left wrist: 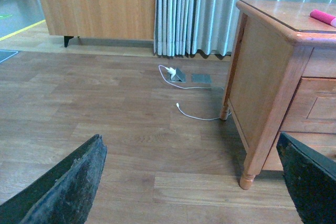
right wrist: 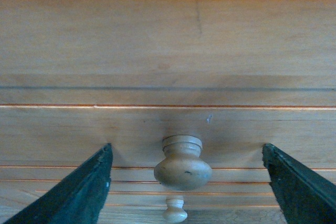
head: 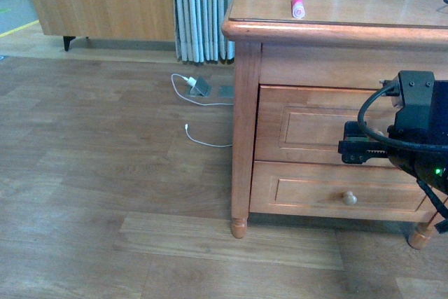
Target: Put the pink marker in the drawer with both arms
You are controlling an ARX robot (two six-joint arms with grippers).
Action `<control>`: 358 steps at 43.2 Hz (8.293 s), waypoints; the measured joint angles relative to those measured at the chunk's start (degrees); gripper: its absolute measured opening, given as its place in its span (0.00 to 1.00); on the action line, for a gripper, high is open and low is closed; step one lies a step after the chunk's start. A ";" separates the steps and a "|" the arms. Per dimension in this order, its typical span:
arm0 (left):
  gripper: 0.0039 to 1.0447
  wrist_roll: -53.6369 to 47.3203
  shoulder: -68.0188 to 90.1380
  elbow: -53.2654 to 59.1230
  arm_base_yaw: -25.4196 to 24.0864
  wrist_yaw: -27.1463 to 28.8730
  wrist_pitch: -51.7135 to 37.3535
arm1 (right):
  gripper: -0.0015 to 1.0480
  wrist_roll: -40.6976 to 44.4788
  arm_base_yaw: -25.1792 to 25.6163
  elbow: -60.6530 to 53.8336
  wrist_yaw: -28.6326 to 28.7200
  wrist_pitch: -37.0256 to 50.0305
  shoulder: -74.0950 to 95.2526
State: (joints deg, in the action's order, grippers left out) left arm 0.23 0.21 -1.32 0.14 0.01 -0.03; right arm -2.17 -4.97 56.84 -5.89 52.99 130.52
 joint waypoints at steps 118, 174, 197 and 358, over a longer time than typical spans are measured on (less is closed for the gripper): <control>0.94 0.02 0.00 0.00 0.00 0.00 0.00 | 0.56 -1.46 6.80 -47.69 16.79 0.15 -37.35; 0.94 0.02 0.00 0.00 0.00 0.00 0.00 | 0.92 -4.31 31.85 -45.66 40.35 -51.89 -100.76; 0.94 0.02 0.00 0.00 0.00 0.00 0.00 | 0.92 -4.31 31.89 -45.66 40.35 -51.89 -100.76; 0.14 -5.01 130.29 -108.72 30.53 3.89 0.00 | 0.92 -4.33 31.89 -45.66 40.44 -51.89 -100.76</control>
State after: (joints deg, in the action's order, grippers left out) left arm -4.78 130.50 -110.04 30.68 3.90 -0.03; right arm -6.50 26.92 11.18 34.54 1.10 29.76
